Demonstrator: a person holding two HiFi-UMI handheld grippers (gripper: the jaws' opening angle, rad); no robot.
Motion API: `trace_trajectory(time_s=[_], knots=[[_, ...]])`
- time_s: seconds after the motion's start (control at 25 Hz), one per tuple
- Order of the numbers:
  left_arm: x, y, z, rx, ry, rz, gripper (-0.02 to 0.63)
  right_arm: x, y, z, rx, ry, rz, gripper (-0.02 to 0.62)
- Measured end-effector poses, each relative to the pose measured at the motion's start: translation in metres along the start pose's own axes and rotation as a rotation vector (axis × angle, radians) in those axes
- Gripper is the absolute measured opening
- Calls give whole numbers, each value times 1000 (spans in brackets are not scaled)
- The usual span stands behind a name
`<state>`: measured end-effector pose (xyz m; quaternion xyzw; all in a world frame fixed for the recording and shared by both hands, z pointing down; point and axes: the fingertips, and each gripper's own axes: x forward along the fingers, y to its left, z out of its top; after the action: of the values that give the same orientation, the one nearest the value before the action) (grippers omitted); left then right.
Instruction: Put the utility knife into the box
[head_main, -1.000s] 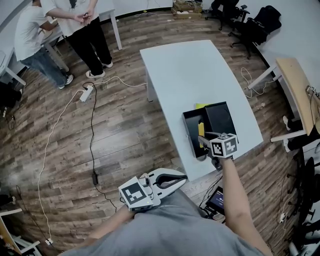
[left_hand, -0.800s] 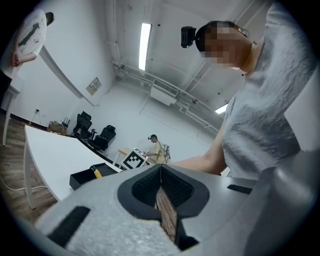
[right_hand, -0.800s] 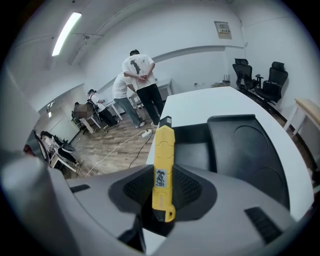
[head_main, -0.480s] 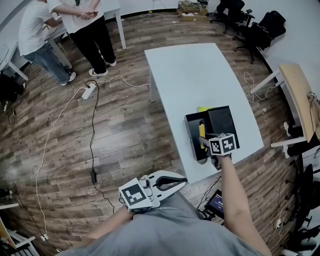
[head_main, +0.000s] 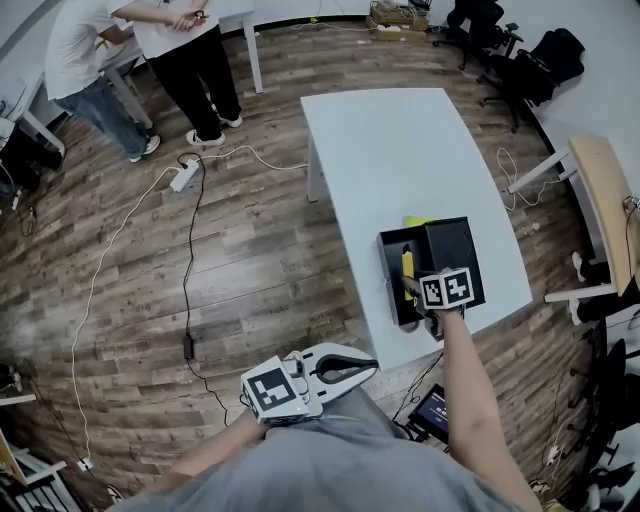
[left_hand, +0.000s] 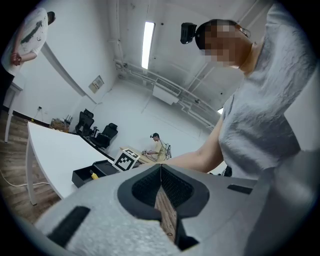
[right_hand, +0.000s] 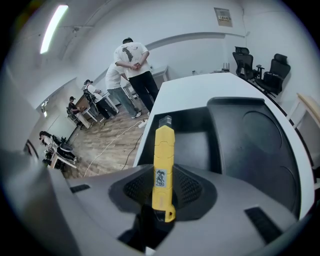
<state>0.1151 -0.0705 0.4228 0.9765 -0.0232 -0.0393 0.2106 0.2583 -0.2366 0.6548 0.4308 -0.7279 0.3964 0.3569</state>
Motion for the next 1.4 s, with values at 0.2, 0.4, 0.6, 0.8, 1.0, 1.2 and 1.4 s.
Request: trace_trajectory(time_s=[0.2, 0.4, 0.6, 0.8, 1.0, 1.2, 1.4], knots=[[1, 0, 1, -18, 0, 0, 18, 7, 0, -1, -4, 35, -9, 126], [4, 1, -2, -1, 1, -10, 18, 10, -2, -7, 9, 85, -26, 126], [2, 2, 0, -4, -3, -9, 18, 14, -4, -16, 40, 139, -53, 126], [-1, 4, -3, 1, 2, -9, 18, 19, -5, -24, 53, 182, -60, 126], [-2, 5, -6, -7, 7, -9, 18, 25, -5, -33, 58, 224, -72, 126], [0, 5, -5, -21, 5, -11, 18, 29, -7, -35, 64, 222, -86, 126], [1, 6, -4, -28, 8, -12, 18, 28, -6, -34, 56, 218, -82, 126]])
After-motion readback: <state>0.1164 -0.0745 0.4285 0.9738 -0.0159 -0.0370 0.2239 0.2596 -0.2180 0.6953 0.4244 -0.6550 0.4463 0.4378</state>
